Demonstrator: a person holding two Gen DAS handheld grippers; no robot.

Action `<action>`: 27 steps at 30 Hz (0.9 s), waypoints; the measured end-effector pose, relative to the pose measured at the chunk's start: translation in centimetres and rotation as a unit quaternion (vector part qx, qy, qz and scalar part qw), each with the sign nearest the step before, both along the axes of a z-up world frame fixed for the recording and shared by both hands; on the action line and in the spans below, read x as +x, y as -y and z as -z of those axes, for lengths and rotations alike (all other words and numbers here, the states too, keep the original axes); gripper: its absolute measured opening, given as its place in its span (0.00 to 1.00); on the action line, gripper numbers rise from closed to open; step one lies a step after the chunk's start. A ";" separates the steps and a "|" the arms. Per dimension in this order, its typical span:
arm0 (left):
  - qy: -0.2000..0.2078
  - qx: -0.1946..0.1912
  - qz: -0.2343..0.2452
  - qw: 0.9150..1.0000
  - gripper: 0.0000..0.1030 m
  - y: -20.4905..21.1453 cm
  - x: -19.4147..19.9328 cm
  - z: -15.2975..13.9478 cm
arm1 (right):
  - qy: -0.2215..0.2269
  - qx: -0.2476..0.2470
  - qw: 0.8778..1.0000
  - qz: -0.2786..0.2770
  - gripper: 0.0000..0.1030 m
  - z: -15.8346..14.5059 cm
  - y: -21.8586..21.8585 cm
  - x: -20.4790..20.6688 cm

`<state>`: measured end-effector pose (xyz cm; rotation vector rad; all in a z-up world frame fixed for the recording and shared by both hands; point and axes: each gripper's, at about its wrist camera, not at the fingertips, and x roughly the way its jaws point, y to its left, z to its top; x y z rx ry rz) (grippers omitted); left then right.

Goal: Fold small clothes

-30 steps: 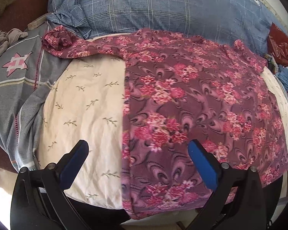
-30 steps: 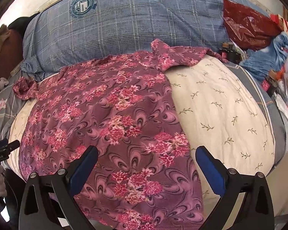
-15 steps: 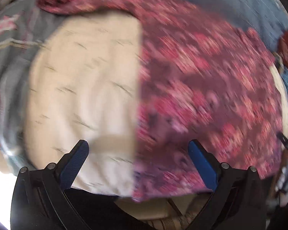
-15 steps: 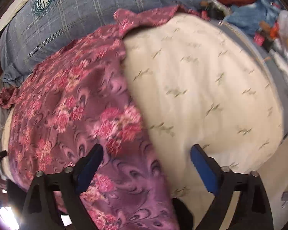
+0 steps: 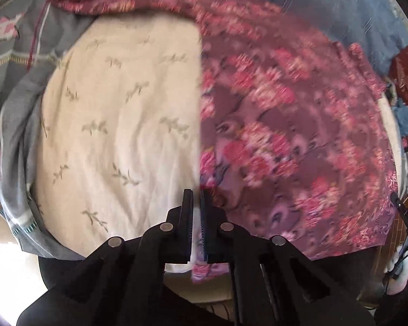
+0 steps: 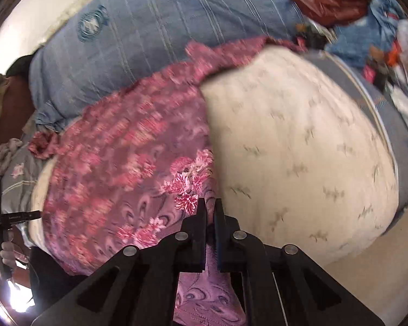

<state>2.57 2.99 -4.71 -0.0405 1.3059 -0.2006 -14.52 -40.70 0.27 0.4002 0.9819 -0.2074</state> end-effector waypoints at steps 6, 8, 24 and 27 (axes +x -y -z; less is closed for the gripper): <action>0.082 -0.015 0.027 0.996 0.10 0.7 0.0 -4.4 | 0.006 -0.005 1.000 0.027 0.13 -1.8 0.6 1.4; 0.109 -0.023 0.039 0.993 0.33 1.9 1.3 -6.1 | 0.039 -0.012 0.999 0.023 0.21 -3.5 0.7 2.5; 0.114 0.003 0.089 0.989 0.66 10.3 11.5 -1.0 | 0.123 0.056 0.986 0.095 0.32 -4.3 10.9 15.2; 0.118 -0.011 0.082 0.990 0.67 10.0 11.7 -0.9 | 0.138 0.084 0.966 0.200 0.44 -4.9 19.1 16.1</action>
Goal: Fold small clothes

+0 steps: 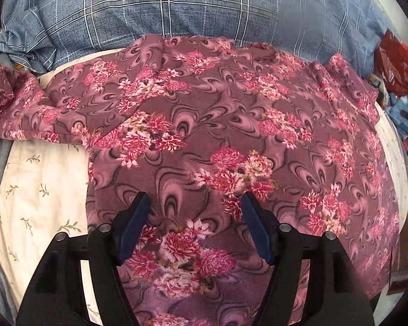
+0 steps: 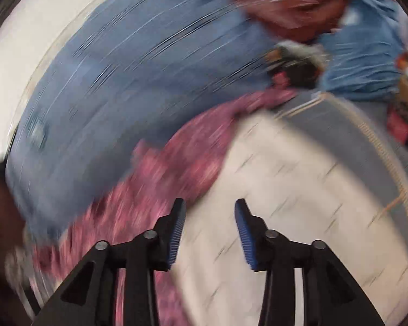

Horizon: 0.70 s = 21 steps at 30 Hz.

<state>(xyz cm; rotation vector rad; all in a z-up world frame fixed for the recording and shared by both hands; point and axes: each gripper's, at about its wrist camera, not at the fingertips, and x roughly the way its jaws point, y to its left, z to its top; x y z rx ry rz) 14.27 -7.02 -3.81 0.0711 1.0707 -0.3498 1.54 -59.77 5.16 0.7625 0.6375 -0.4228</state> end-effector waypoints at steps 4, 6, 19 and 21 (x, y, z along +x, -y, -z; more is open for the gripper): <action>0.000 -0.018 -0.004 1.000 0.67 0.0 0.1 -0.3 | 0.010 0.075 0.996 0.055 0.48 2.3 6.3 4.2; -0.008 -0.031 -0.004 0.999 0.67 0.0 0.7 -0.7 | 0.005 0.106 0.992 0.066 0.51 3.7 8.1 6.6; -0.005 -0.086 -0.005 0.996 0.67 -0.5 6.1 -2.7 | 0.050 0.028 0.992 0.116 0.04 1.3 9.2 9.8; -0.005 -0.099 -0.012 0.995 0.68 -1.4 6.9 -2.5 | 0.053 -0.017 0.993 0.107 0.04 -1.4 8.4 8.8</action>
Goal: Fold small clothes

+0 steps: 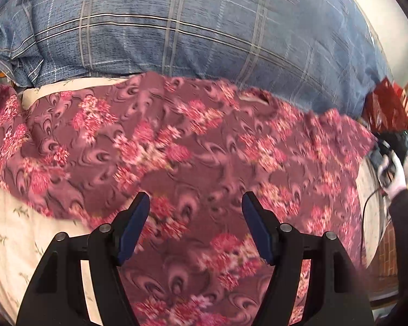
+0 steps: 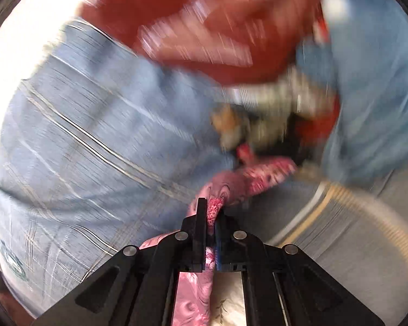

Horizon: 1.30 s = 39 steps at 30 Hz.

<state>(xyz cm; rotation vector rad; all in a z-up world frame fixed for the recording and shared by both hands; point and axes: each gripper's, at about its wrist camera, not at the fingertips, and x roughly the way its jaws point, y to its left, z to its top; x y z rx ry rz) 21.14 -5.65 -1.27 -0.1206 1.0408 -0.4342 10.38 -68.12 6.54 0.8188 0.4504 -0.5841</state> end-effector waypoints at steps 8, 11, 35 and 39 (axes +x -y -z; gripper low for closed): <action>-0.017 -0.028 -0.025 0.999 0.68 -1.7 2.0 2.2 | 0.003 -0.044 0.996 -0.079 0.04 -4.8 -7.5 1.0; -0.029 -0.055 -0.026 0.998 0.68 -2.0 2.5 1.9 | 0.020 -0.038 0.989 -0.138 0.04 -5.4 -13.2 2.7; -0.106 -0.188 -0.018 0.976 0.77 -5.1 3.4 1.8 | -0.102 0.034 0.852 -0.513 0.40 5.8 -50.2 4.6; -0.094 -0.154 0.004 0.984 0.79 -2.8 2.9 1.7 | -0.089 0.043 0.886 -0.454 0.43 5.1 -44.8 1.4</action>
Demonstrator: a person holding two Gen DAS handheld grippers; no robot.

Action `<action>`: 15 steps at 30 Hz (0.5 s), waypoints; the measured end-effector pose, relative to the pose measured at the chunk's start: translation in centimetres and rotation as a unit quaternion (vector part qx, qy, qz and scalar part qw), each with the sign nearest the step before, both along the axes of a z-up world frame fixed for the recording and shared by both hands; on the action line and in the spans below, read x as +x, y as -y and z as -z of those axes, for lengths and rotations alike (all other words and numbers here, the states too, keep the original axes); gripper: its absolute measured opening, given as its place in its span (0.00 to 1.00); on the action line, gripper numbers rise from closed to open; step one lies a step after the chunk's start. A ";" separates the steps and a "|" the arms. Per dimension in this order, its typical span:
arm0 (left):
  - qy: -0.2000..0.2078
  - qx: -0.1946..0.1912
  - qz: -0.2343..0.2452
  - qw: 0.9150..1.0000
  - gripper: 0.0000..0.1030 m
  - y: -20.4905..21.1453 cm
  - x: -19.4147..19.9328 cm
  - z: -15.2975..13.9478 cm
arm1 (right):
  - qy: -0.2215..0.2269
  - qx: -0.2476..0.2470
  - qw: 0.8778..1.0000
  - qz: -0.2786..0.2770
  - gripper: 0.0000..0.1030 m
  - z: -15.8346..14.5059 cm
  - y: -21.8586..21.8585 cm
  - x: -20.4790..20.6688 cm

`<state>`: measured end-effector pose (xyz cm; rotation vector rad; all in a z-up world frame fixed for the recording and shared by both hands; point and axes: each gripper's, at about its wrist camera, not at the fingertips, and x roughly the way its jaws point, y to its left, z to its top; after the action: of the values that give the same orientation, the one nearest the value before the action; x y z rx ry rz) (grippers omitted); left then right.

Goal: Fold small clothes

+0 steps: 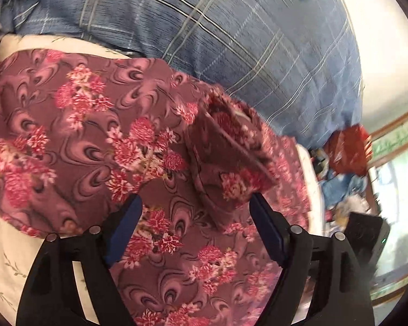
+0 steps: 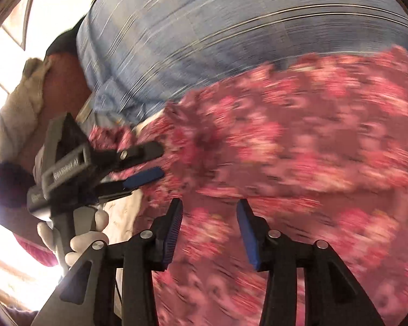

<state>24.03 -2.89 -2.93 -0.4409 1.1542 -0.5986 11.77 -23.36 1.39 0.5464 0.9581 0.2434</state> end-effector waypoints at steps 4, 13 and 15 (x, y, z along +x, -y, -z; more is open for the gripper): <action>-0.013 -0.011 -0.007 1.000 0.79 0.6 -0.2 0.2 | -0.002 0.007 0.994 0.107 0.43 -0.2 7.4 -3.0; 0.005 0.013 -0.031 0.999 0.65 1.2 0.5 0.8 | 0.007 0.097 0.953 0.288 0.43 2.5 18.2 -4.5; 0.008 0.014 -0.035 0.999 0.11 1.0 0.8 1.1 | 0.009 0.110 0.947 0.301 0.35 3.1 18.5 -3.9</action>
<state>24.82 -3.91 -4.06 -0.4497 1.1260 -0.5248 7.87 -41.90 -1.71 1.0130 0.7096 -0.1988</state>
